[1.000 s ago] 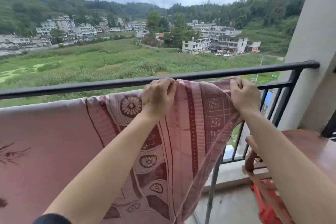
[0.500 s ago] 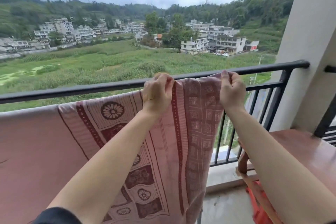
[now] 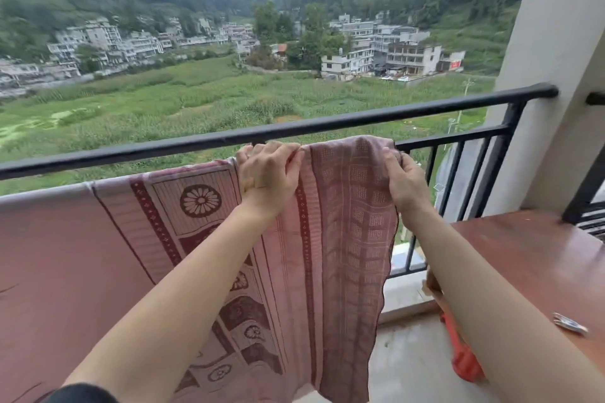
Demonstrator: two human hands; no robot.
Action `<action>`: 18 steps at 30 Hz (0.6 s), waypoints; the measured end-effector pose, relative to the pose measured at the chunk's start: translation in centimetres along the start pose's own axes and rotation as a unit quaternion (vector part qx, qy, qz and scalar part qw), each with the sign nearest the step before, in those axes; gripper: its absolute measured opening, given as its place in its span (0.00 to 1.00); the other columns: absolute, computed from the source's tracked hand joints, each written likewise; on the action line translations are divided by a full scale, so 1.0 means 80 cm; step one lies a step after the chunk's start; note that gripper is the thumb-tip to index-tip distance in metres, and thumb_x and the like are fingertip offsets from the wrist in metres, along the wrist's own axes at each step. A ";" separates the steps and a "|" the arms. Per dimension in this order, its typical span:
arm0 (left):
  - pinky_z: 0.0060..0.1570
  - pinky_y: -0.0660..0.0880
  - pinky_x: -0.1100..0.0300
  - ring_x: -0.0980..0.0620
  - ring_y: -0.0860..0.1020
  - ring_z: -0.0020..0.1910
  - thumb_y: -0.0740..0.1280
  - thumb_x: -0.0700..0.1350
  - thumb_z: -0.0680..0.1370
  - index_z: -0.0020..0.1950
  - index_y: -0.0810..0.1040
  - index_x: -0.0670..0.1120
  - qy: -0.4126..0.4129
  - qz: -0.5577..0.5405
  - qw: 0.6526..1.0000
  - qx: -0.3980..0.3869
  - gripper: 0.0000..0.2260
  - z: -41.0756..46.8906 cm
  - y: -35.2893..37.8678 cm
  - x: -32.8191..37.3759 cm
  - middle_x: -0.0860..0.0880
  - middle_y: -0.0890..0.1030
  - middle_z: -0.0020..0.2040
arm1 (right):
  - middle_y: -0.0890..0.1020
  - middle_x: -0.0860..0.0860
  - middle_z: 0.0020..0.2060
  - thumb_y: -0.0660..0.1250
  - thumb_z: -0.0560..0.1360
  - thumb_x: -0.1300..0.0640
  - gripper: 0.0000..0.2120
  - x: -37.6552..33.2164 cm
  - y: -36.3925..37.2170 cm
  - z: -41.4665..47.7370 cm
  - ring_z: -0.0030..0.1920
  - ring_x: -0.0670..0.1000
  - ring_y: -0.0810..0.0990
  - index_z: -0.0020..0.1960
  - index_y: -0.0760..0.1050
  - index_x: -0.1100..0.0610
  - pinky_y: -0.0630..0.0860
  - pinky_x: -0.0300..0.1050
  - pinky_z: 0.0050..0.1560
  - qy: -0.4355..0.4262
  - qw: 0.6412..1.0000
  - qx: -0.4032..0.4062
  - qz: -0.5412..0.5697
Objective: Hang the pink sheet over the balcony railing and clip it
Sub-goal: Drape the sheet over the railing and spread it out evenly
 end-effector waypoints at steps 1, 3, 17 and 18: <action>0.58 0.63 0.53 0.50 0.80 0.51 0.62 0.54 0.81 0.54 0.83 0.53 -0.016 -0.016 1.000 -0.003 0.11 0.006 -0.002 -0.001 0.54 0.84 0.51 | 0.74 0.52 0.32 0.61 0.82 0.45 0.16 -0.011 0.002 0.003 0.35 0.52 0.71 0.41 0.72 0.54 0.71 0.46 0.36 -0.022 1.000 0.000 0.006; 0.55 0.61 0.56 0.51 0.79 0.49 0.62 0.52 0.81 0.53 0.84 0.53 -0.035 -0.035 0.999 -0.005 0.11 0.014 -0.004 -0.001 0.54 0.84 0.50 | 0.72 0.48 0.32 0.61 0.82 0.48 0.14 -0.028 0.007 0.009 0.34 0.49 0.69 0.41 0.72 0.54 0.69 0.44 0.34 -0.062 0.998 0.011 -0.004; 0.43 0.67 0.52 0.44 0.79 0.41 0.50 0.63 0.82 0.51 0.79 0.48 0.071 0.151 0.985 -0.051 0.24 -0.002 0.027 0.027 0.47 0.83 0.45 | 0.85 0.46 0.49 0.66 0.77 0.40 0.18 0.091 -0.003 -0.025 0.47 0.39 0.83 0.57 0.80 0.51 0.79 0.38 0.50 0.017 0.985 -0.118 -0.122; 0.42 0.67 0.52 0.44 0.79 0.39 0.50 0.63 0.82 0.51 0.79 0.47 0.070 0.163 0.983 -0.044 0.25 -0.001 0.029 0.027 0.46 0.82 0.43 | 0.86 0.46 0.47 0.69 0.77 0.44 0.11 0.106 -0.005 -0.028 0.44 0.37 0.83 0.54 0.81 0.49 0.79 0.35 0.49 0.015 0.981 -0.134 -0.142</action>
Point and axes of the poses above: each hand's wrist, its own z-axis towards the middle knuckle, its own y-axis out of the palm, x = y × z, the point moved 9 cm from there along z, towards the middle knuckle
